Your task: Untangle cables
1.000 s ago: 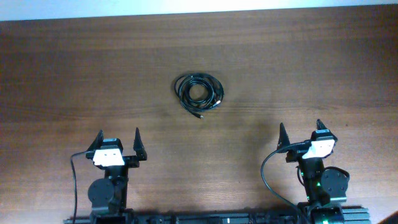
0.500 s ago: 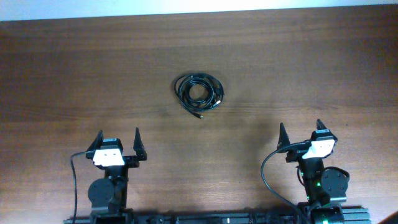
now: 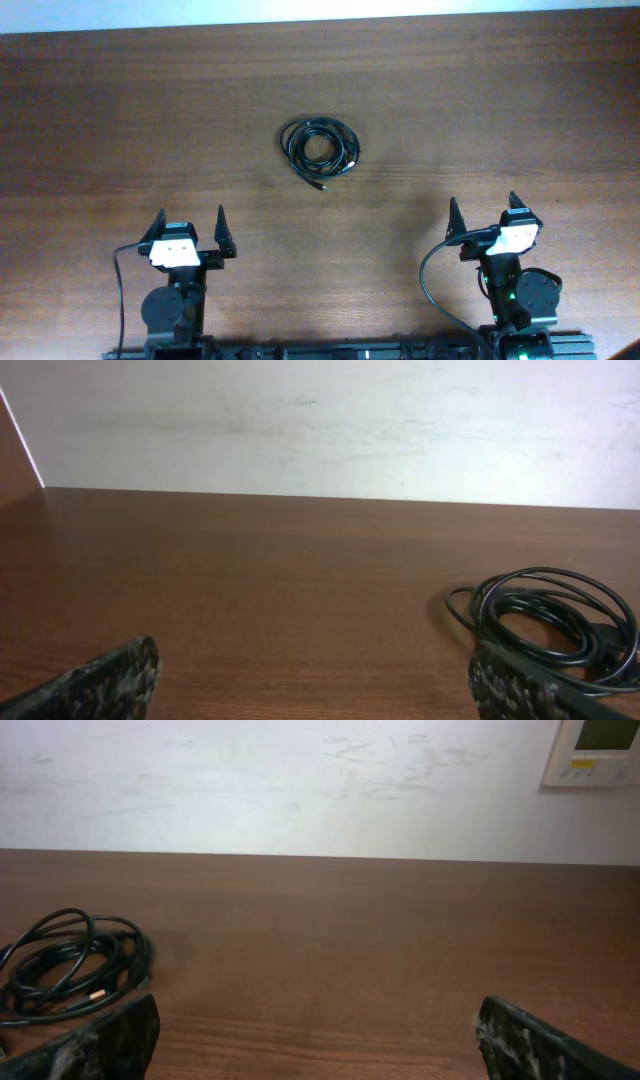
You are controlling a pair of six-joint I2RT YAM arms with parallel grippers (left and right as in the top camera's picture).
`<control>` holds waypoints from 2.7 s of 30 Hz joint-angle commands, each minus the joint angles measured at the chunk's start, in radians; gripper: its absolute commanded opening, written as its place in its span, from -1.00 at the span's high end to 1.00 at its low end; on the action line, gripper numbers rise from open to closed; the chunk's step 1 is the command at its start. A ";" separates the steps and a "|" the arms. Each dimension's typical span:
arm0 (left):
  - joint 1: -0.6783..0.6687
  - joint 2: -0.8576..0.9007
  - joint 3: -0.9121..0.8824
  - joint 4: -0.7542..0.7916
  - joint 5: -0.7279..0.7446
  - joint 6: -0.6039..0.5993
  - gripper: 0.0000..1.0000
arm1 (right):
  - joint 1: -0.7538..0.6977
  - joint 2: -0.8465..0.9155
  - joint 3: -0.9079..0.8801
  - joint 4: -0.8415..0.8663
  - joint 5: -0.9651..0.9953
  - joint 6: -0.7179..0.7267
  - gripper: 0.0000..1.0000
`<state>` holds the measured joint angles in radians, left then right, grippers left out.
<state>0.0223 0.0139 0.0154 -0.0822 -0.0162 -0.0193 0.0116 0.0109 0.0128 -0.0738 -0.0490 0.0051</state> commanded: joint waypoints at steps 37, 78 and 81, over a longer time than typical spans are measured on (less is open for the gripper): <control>-0.008 1.447 1.355 -0.858 0.922 0.148 -0.97 | -0.005 -0.004 -0.007 -0.002 0.005 0.010 -0.97; -0.315 1.997 1.474 -0.536 0.393 0.039 -0.98 | -0.006 0.533 1.121 -1.038 -0.498 -0.056 -0.97; -0.329 2.021 1.474 -0.468 0.393 0.043 -0.98 | -0.006 0.670 1.177 -1.123 -0.739 0.012 -0.97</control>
<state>-0.3012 2.0113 1.4830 -0.5850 0.3832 0.0032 0.0078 0.6132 1.1625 -1.1744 -0.6243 -0.0055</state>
